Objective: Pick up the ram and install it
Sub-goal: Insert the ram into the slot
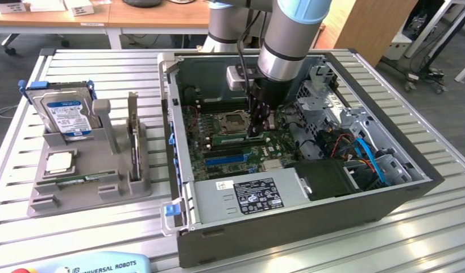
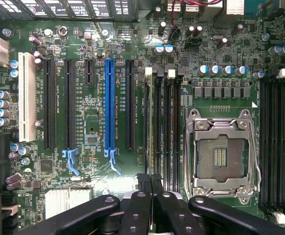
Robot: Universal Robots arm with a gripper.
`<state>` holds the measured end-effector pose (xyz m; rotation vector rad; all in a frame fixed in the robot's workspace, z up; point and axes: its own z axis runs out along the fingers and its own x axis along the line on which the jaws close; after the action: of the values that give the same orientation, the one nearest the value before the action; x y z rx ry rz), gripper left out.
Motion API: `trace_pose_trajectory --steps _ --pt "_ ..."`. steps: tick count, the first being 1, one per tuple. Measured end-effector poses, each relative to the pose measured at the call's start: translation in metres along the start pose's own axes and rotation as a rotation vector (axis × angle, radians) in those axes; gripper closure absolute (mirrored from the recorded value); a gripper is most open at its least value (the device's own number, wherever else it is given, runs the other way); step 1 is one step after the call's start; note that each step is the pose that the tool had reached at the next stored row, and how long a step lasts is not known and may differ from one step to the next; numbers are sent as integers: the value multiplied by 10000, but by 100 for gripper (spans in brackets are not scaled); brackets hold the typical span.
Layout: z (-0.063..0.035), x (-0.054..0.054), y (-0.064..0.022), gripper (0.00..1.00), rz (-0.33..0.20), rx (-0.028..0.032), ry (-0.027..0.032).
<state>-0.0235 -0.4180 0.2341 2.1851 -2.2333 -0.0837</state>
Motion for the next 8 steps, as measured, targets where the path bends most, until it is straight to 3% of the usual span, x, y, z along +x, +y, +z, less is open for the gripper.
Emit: trace_pose_trajectory --steps 8 --pt "8 -1 8 89 -2 0 0"
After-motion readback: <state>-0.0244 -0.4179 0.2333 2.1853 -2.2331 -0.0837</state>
